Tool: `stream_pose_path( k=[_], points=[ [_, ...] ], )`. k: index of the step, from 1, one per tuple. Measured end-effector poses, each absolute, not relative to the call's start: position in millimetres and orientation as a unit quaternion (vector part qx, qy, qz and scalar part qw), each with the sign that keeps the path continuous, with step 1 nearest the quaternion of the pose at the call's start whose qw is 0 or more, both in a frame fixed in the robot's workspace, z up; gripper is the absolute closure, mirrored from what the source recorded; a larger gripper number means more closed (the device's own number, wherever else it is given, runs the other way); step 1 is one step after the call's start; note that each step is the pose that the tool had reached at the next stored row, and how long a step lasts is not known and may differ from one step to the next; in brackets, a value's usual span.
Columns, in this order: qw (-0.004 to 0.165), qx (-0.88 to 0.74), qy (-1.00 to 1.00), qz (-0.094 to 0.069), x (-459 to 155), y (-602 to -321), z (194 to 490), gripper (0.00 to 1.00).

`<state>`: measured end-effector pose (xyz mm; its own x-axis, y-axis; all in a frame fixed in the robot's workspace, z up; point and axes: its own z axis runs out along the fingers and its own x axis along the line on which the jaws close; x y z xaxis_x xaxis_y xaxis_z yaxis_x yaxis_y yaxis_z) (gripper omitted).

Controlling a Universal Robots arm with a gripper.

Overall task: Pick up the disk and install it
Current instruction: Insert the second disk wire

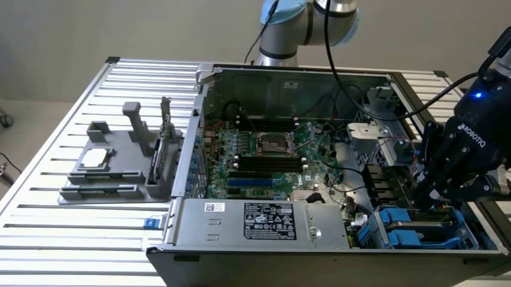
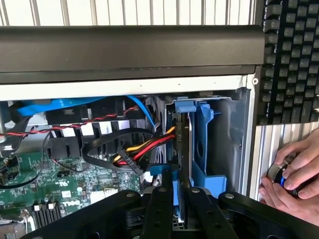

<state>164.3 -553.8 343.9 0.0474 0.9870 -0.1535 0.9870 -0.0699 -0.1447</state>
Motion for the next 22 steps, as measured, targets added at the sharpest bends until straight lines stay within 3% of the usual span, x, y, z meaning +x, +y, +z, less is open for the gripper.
stream_pose_path(
  k=[22],
  points=[
    [0.013,-0.723,-0.684,0.094,167.1,-562.6,338.7,0.84]
  ],
)
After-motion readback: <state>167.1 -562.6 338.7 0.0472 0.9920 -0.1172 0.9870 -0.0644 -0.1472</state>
